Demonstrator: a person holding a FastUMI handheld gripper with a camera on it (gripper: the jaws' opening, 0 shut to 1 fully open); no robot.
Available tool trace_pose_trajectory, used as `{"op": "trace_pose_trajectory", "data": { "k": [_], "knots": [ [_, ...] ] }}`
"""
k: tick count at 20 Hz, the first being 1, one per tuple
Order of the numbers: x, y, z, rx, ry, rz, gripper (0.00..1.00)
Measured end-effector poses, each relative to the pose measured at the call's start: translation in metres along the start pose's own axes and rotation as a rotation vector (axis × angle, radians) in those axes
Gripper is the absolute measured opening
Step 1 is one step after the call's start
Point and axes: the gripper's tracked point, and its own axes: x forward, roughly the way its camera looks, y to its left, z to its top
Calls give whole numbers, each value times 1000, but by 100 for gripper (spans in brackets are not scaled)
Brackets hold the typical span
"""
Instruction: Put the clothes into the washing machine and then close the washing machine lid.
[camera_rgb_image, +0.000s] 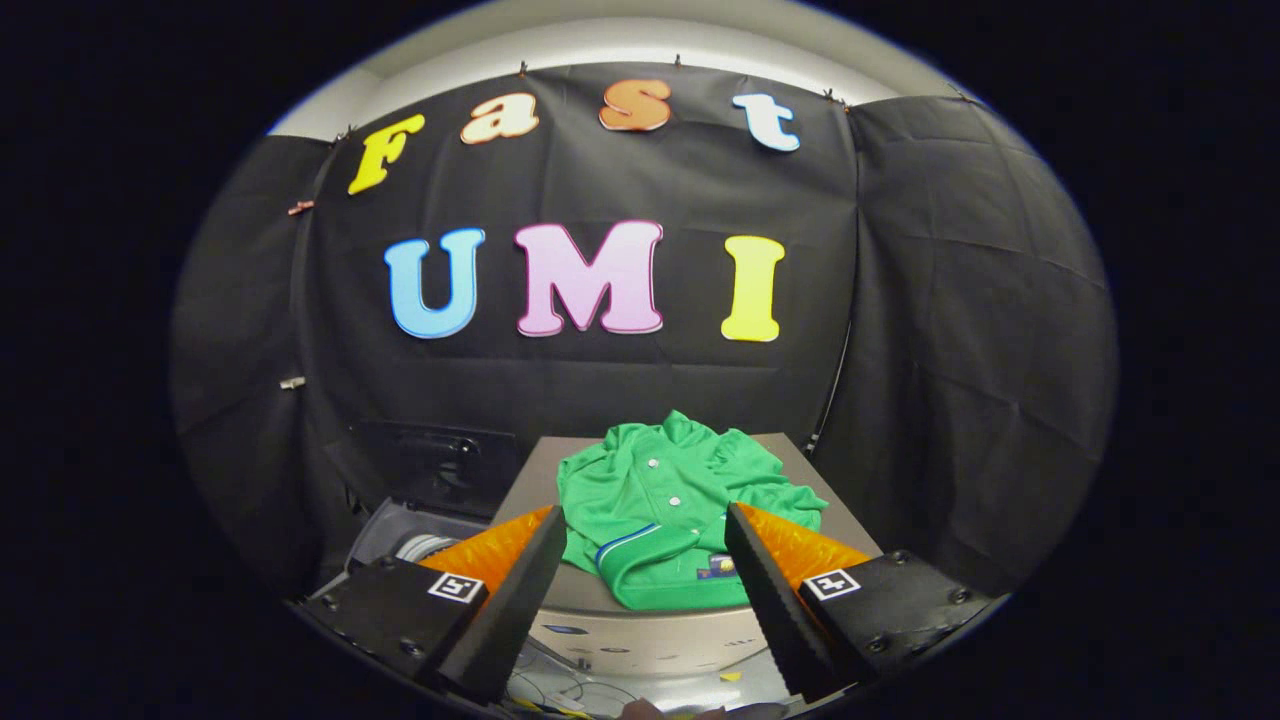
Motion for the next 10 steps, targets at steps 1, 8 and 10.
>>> {"op": "trace_pose_trajectory", "data": {
  "k": [1, 8, 10],
  "knots": [
    [19, -3, 2, 7, 25, -6, 100],
    [123, 2, -14, 19, 216, 9, 100],
    [146, 6, -33, -1, 294, 20, 100]
  ]
}}
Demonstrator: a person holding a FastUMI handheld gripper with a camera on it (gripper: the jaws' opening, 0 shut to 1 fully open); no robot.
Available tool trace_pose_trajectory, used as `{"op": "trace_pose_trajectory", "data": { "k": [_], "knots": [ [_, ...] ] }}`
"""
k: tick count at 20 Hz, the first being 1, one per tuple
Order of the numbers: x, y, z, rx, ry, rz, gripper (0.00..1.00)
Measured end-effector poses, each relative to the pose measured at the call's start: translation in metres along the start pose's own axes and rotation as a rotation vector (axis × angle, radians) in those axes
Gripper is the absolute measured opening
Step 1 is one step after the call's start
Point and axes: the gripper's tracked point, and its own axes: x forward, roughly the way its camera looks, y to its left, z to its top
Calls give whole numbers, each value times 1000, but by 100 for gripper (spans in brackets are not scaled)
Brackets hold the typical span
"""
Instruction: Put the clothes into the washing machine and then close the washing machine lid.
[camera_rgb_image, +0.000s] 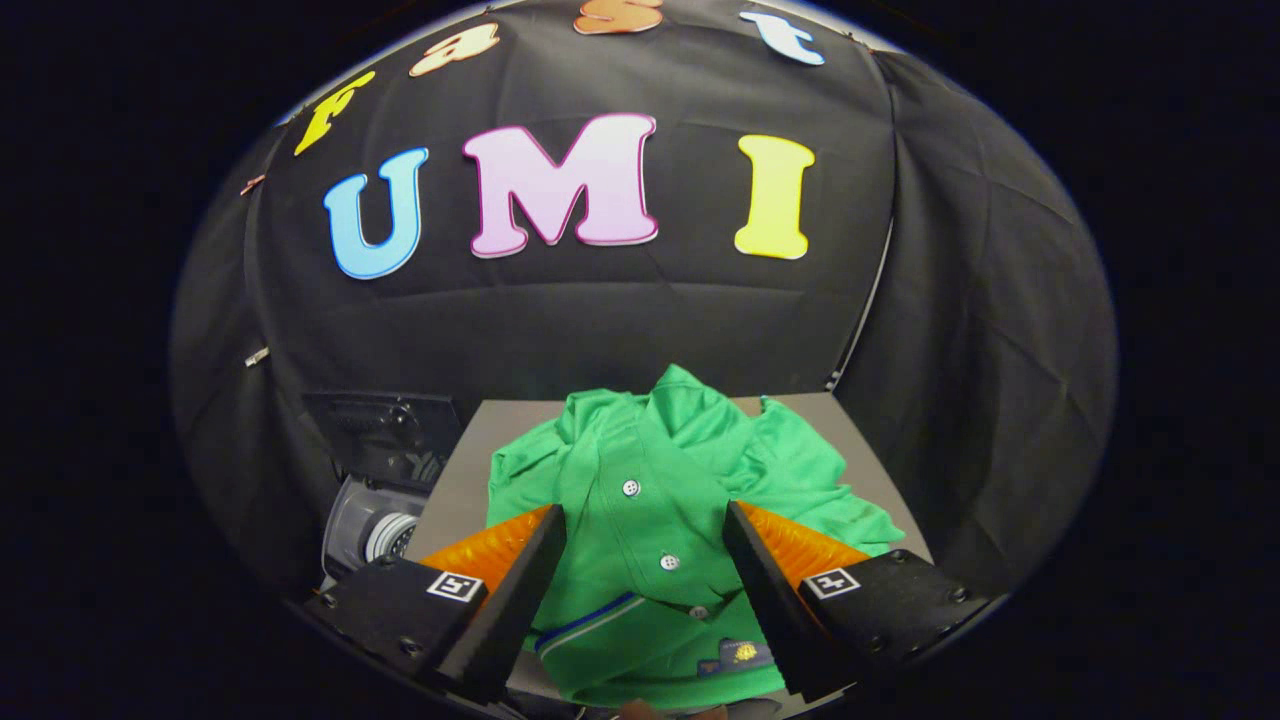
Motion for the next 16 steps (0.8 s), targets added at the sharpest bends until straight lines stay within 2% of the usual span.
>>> {"op": "trace_pose_trajectory", "data": {
  "k": [2, 3, 4, 7, 10, 13, 16],
  "knots": [
    [21, -3, -21, -57, 77, -33, 99],
    [25, 0, -16, -76, 31, -26, 99],
    [23, -5, -20, -81, 47, -47, 100],
    [22, -18, -21, -109, 56, -102, 56],
    [24, -8, -14, -65, 81, -109, 12],
    [10, -2, 2, 28, 53, -83, 11],
    [-24, 0, 29, 35, 15, -62, 11]
  ]
}}
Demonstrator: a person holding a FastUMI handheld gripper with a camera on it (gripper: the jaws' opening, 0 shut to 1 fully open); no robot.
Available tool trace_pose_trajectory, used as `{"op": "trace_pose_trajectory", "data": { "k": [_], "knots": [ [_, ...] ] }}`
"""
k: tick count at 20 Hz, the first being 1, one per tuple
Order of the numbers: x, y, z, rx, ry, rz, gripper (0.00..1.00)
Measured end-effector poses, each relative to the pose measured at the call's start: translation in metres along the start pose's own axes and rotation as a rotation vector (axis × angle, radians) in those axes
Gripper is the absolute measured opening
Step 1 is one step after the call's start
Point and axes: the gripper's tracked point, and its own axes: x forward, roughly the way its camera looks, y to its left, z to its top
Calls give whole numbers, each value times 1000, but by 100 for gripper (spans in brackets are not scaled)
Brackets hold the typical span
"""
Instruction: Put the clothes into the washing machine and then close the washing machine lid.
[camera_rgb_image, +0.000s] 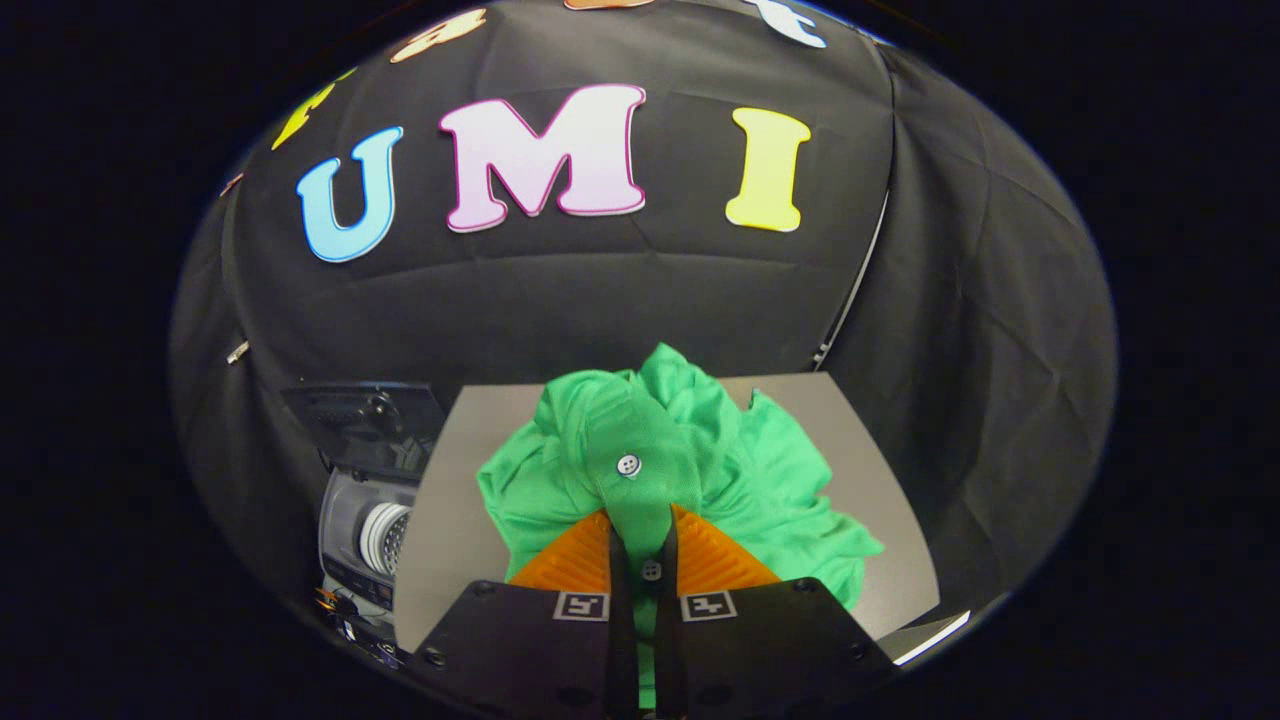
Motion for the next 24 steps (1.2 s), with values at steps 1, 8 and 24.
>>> {"op": "trace_pose_trajectory", "data": {
  "k": [1, 8, 24],
  "knots": [
    [-11, 2, 11, 12, -16, 5, 11],
    [-58, 42, 50, 69, -79, 70, 11],
    [-31, 291, 20, 19, -37, 325, 11]
  ]
}}
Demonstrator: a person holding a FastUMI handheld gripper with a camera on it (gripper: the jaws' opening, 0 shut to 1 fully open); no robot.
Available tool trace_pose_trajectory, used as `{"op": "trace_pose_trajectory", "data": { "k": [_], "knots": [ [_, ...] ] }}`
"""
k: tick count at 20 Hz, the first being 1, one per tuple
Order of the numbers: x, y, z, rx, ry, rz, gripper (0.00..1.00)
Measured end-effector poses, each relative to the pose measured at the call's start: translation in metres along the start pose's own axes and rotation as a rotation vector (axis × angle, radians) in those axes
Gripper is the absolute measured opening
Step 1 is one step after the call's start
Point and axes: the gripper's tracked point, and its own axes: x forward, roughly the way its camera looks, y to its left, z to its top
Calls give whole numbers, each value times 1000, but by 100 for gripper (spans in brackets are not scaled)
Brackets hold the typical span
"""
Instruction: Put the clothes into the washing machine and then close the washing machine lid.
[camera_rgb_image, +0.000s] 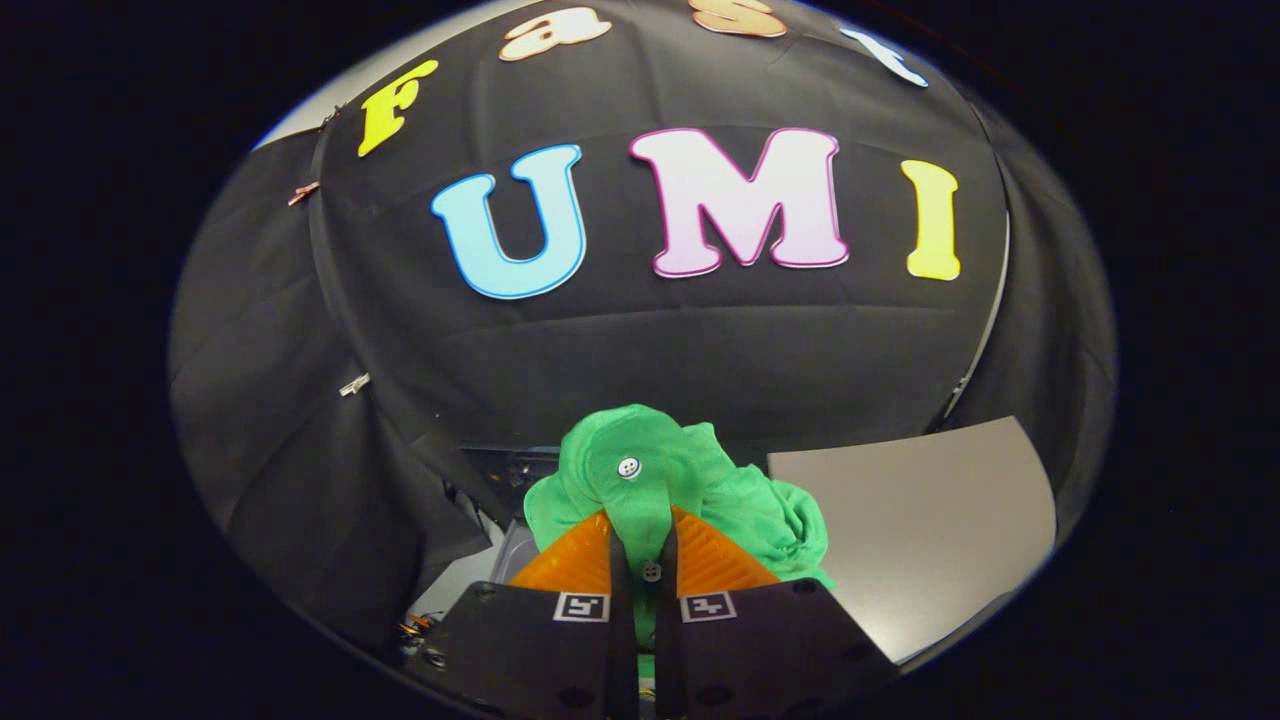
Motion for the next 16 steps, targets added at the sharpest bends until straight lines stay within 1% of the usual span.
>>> {"op": "trace_pose_trajectory", "data": {
  "k": [3, 8, 13, 16],
  "knots": [
    [26, 23, -22, -13, 28, 15, 11],
    [74, 39, -63, 12, 74, 34, 11],
    [123, 43, -118, -7, 132, 9, 11],
    [150, 35, -156, -8, 164, -19, 11]
  ]
}}
